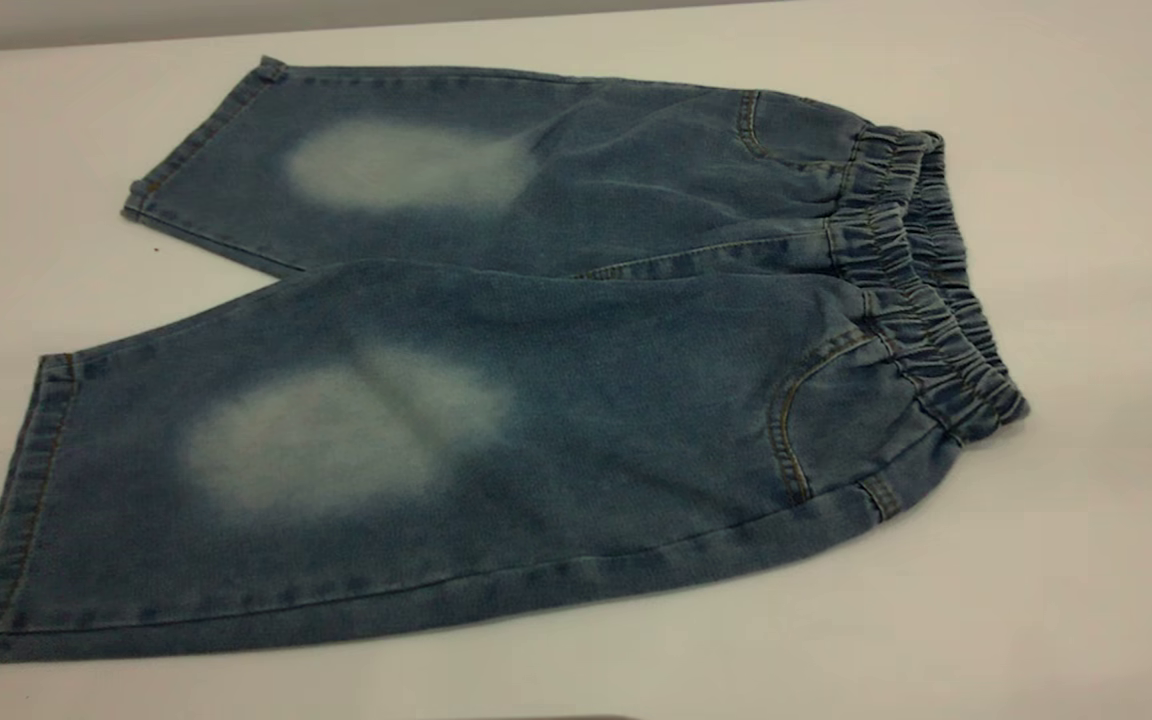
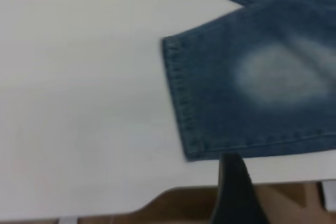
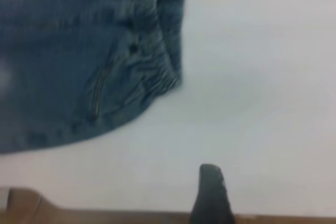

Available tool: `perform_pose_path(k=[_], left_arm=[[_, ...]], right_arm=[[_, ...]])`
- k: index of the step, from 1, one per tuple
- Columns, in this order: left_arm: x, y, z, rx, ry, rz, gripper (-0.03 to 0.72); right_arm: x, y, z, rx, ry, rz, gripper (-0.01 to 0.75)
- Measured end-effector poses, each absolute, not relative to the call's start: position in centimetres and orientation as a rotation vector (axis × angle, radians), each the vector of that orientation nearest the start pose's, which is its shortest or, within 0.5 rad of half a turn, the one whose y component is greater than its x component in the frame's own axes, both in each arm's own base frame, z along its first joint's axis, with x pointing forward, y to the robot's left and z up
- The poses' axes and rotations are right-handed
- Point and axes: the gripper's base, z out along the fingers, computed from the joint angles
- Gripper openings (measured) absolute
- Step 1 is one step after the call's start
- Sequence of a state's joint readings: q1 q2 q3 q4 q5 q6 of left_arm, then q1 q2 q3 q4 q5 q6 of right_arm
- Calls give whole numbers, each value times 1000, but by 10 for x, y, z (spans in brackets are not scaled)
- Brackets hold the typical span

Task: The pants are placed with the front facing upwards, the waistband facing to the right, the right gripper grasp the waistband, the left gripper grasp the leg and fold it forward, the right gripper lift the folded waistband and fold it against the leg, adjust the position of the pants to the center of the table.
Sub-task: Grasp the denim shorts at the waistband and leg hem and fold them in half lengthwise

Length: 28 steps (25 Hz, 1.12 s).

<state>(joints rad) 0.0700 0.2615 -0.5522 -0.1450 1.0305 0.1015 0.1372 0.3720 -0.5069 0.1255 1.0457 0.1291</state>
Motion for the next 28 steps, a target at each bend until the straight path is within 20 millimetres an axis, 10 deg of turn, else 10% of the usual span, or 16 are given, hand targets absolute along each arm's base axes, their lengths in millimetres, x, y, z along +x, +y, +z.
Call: perform_pose_path(k=[15, 28], left_arm=[[158, -17, 269, 279, 2430, -270, 490], [197, -15, 229, 263, 2589, -317, 496]], right_arm=[[163, 55, 220, -36, 2671, 594, 540], [234, 76, 129, 145, 2827, 796, 542]])
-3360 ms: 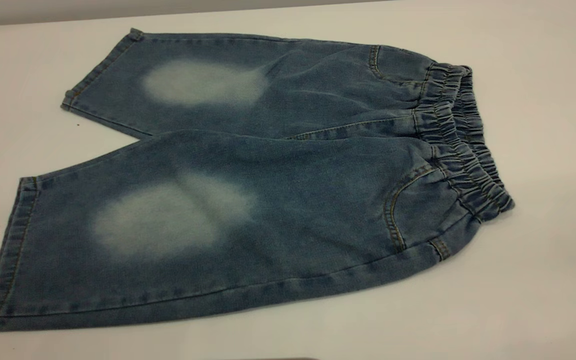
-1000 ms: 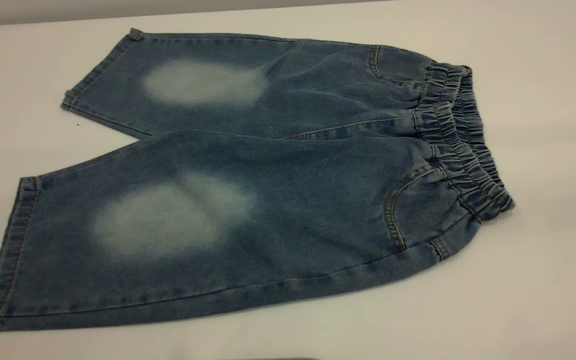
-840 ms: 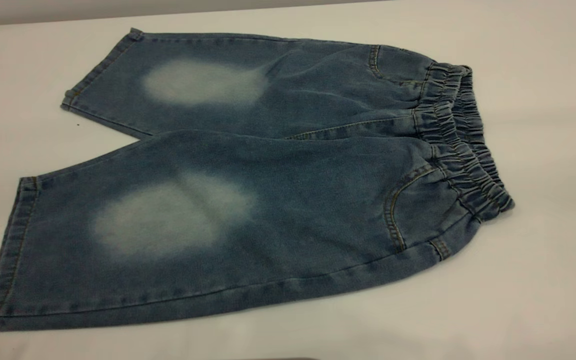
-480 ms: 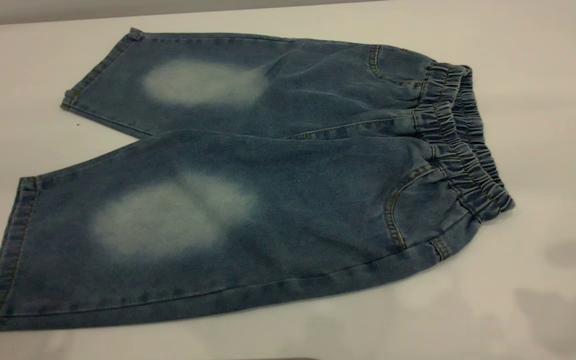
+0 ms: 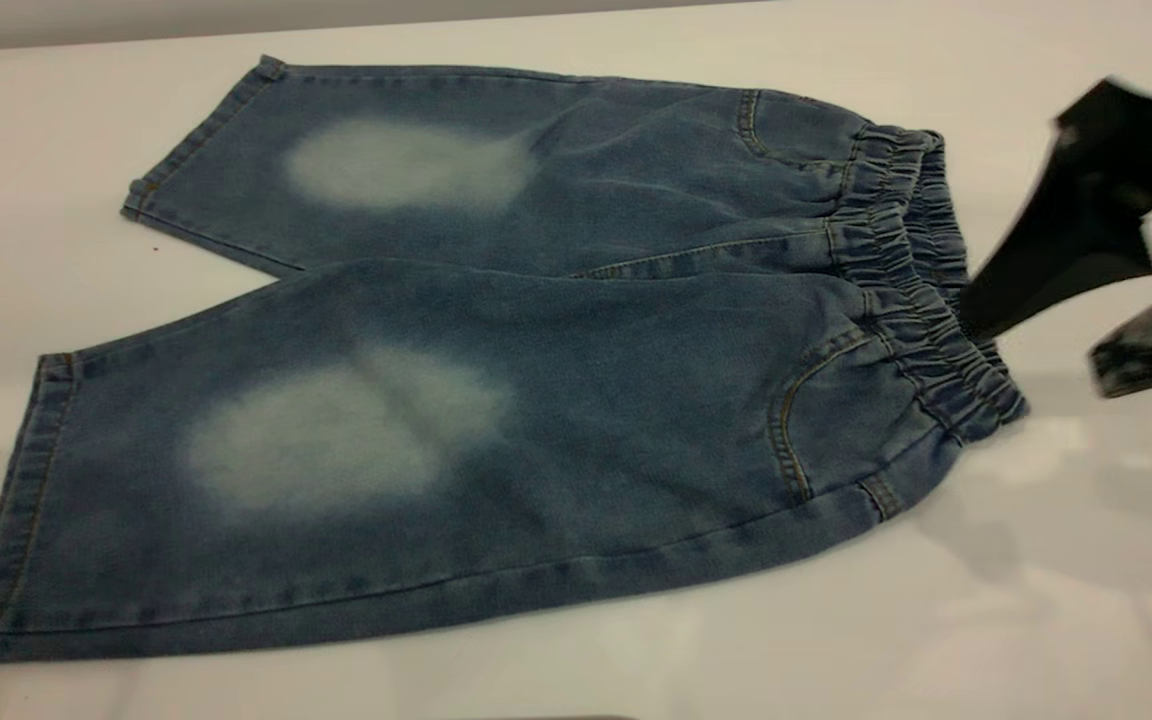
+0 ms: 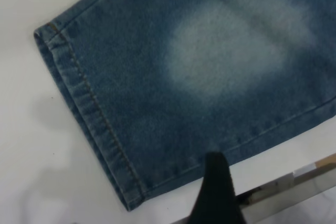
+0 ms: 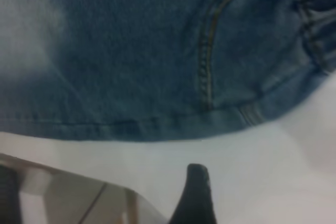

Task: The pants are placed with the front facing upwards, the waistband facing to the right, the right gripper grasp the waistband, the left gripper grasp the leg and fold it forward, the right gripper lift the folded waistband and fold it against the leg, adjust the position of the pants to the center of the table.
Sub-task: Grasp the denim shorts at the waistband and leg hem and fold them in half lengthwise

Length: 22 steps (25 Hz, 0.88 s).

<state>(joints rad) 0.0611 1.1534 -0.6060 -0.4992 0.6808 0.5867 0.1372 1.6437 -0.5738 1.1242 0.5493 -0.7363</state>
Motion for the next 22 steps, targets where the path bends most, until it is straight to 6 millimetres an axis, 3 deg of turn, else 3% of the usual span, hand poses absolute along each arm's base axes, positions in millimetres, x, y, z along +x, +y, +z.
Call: perform_pose_path(k=[9, 22], left_arm=[[203, -38, 228, 399, 2531, -317, 496], [202, -39, 228, 406, 2530, -319, 496]], right_arm=[[255, 81, 88, 163, 2886, 872, 542], [265, 65, 57, 238, 2922, 835, 542]])
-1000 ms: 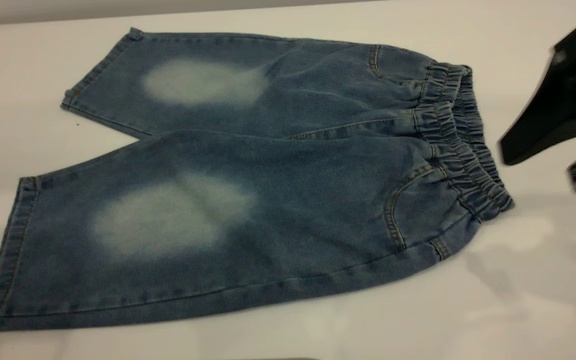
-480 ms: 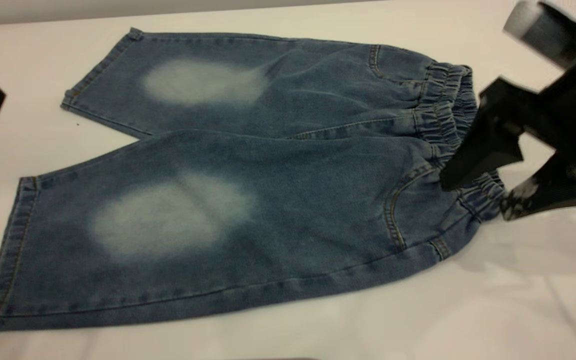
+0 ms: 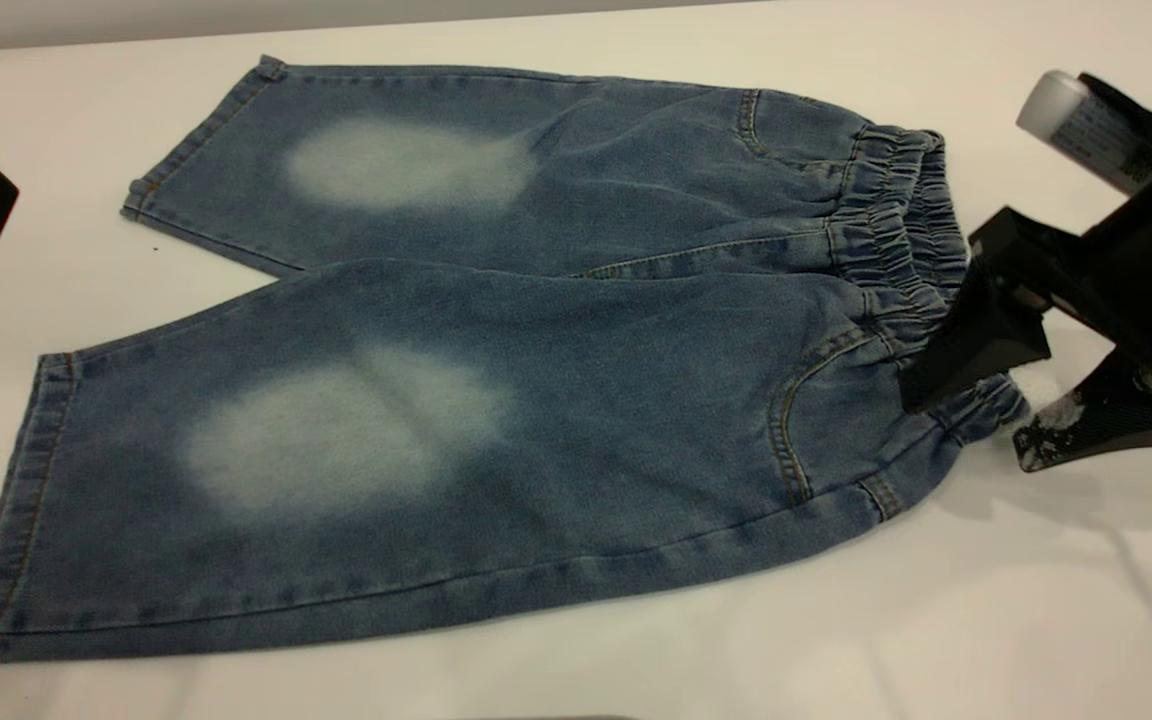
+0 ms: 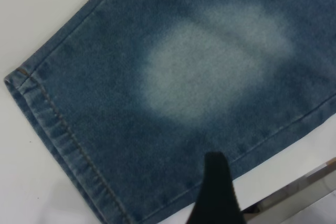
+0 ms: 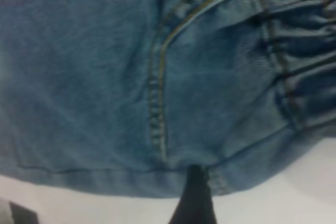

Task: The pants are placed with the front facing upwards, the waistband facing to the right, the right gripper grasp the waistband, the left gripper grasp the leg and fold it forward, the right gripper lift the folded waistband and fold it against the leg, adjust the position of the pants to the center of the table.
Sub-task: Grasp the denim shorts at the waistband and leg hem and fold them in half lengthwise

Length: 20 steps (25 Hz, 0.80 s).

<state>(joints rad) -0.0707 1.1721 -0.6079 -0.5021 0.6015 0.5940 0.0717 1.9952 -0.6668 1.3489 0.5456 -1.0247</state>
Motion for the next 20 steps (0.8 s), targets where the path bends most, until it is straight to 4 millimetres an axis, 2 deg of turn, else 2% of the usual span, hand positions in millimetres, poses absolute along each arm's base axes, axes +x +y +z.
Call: perform_pose_path(k=[6, 13, 16, 20], left_arm=[[202, -39, 228, 407, 2530, -320, 496], [202, -39, 228, 407, 2529, -319, 496], [202, -39, 228, 407, 2529, -319, 496], [203, -39, 228, 405, 2525, -316, 496]], right_arm=[[270, 62, 50, 248, 2924, 762, 542], [285, 64, 46, 230, 2907, 790, 542], [286, 64, 47, 228, 2905, 788, 542], [285, 67, 48, 135, 2895, 829, 542]])
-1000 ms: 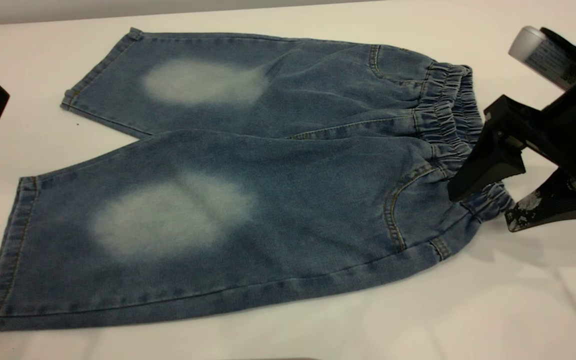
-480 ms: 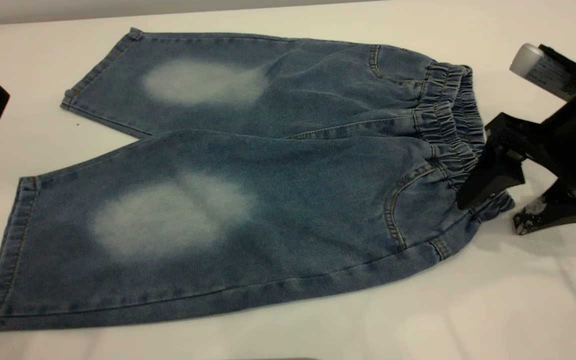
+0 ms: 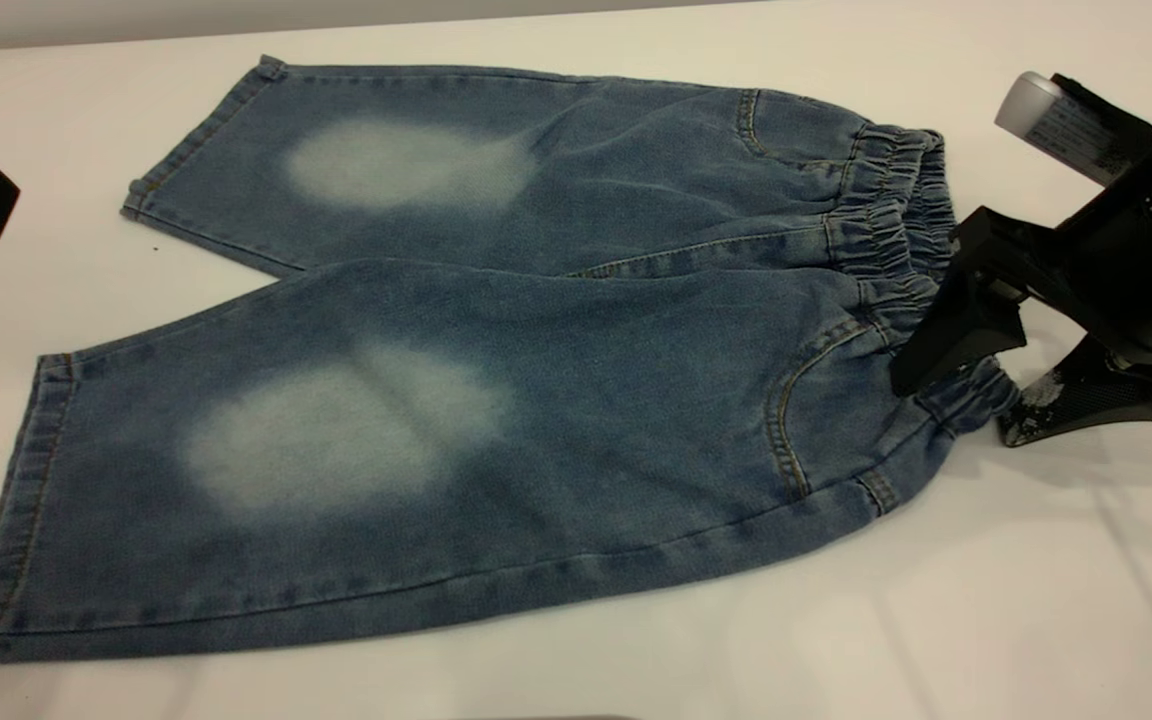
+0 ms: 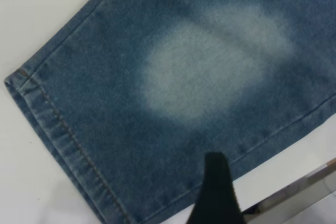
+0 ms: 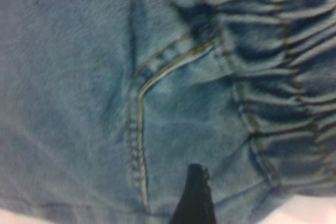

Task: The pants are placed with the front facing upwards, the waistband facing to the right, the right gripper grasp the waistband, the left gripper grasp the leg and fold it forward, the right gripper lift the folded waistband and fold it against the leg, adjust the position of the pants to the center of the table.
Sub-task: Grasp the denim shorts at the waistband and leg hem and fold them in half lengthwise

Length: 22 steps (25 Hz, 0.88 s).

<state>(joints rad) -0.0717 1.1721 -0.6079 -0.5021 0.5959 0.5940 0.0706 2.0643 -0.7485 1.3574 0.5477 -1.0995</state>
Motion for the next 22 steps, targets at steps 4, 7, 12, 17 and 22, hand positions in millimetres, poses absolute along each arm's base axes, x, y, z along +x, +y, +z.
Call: perform_pose_path(k=[4, 7, 12, 17, 22], left_arm=[[204, -39, 229, 401, 2518, -310, 496], [204, -39, 229, 400, 2516, -309, 496], [204, -39, 229, 399, 2515, -308, 496], [204, -39, 229, 399, 2514, -307, 496], [204, -39, 229, 399, 2514, -307, 496]], right_arm=[[287, 68, 49, 52, 2856, 842, 527], [289, 69, 50, 43, 2830, 854, 521], [288, 72, 52, -19, 2806, 908, 529], [291, 68, 50, 67, 2810, 832, 515], [287, 75, 55, -52, 2783, 971, 514]])
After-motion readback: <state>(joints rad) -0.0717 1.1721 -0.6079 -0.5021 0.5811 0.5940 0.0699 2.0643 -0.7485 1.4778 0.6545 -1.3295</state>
